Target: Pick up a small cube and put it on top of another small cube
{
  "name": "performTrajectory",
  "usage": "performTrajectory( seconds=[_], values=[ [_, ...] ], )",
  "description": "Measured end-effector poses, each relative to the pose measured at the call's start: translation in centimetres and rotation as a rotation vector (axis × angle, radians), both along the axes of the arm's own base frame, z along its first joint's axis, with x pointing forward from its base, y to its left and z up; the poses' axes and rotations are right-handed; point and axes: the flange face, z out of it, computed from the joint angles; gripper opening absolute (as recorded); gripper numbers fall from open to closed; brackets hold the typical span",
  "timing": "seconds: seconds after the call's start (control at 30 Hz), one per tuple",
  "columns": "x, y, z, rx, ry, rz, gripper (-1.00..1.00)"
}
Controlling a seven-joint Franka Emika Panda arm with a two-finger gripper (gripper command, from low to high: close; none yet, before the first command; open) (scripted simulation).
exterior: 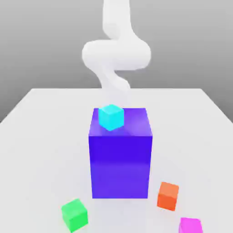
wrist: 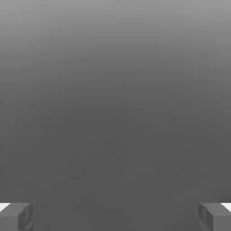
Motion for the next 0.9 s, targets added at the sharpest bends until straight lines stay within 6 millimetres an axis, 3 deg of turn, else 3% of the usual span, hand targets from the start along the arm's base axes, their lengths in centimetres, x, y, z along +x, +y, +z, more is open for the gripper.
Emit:
performTrajectory(
  seconds=[0.23,0.47,0.67,0.9],
  values=[
    [8.0,3.4,-9.8,-0.063,0.18,-0.066,0.0],
    [13.2,6.5,-21.0,-0.089,0.342,-0.096,0.0],
    [15.1,9.4,-30.9,-0.078,0.472,-0.095,0.0],
    [14.9,13.0,-41.6,-0.014,0.617,-0.089,0.0]
  ],
)
